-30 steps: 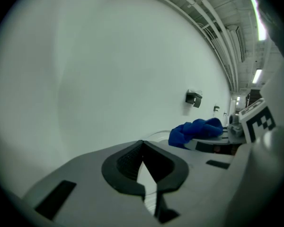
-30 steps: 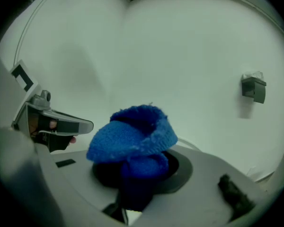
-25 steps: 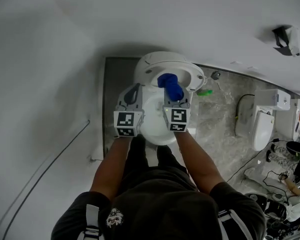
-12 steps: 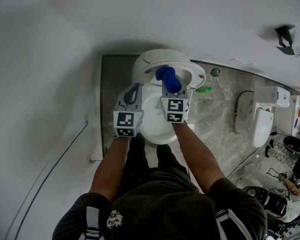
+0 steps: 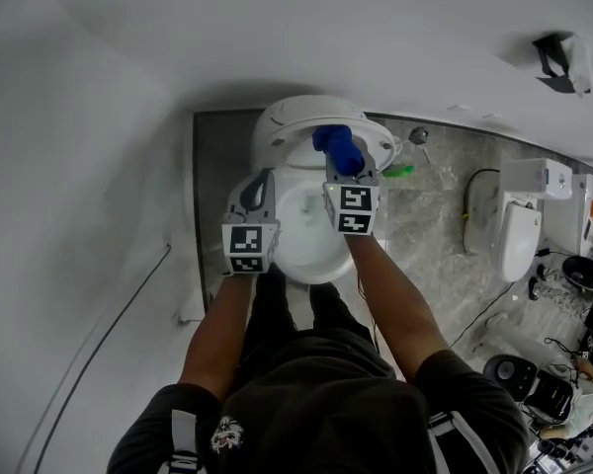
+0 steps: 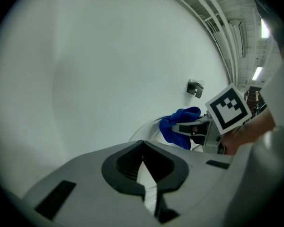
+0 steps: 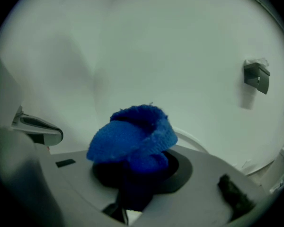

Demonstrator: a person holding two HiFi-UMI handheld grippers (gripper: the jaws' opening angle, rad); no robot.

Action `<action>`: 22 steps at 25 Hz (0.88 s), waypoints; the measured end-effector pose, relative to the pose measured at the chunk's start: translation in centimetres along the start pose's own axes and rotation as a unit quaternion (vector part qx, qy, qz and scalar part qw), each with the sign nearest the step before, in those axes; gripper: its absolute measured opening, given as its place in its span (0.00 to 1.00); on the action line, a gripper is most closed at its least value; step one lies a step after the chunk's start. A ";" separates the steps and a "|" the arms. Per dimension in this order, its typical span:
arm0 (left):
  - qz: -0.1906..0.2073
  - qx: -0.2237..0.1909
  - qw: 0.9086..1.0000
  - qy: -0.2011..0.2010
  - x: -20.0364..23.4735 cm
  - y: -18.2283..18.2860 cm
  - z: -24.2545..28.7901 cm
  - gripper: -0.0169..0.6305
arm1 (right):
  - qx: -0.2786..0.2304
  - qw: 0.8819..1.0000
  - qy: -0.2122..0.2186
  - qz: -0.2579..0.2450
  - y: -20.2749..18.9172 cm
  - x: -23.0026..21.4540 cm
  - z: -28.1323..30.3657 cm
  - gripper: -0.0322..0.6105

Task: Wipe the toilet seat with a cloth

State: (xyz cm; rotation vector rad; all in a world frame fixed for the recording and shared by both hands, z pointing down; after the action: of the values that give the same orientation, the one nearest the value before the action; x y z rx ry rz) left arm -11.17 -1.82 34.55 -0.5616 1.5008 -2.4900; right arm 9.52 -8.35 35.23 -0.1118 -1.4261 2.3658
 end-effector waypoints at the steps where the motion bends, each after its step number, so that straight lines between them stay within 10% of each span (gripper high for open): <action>1: 0.001 0.001 1.000 -0.002 -0.2 -0.1 0.1 0.04 | 0.001 1.000 -0.005 0.001 -0.2 -0.6 -0.1 0.19; 22: 0.020 0.039 0.999 -0.031 -4.4 -1.6 3.0 0.04 | 0.062 0.994 -0.072 0.051 -7.3 -8.6 -2.3 0.19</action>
State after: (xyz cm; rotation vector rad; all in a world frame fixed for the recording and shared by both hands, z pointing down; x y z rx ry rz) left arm -5.91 -1.95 36.26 -0.5831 1.3740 -2.4653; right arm 20.08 -6.47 39.35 0.0194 -1.3604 2.5851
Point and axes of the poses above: the fingertips, and each gripper's own axes: z forward along the fingers, x to its left, y out of its top, the point moved 10 cm from there along -z, backward along the fingers, and after that the axes turned 4 degrees about -z, right-handed, at the moved point
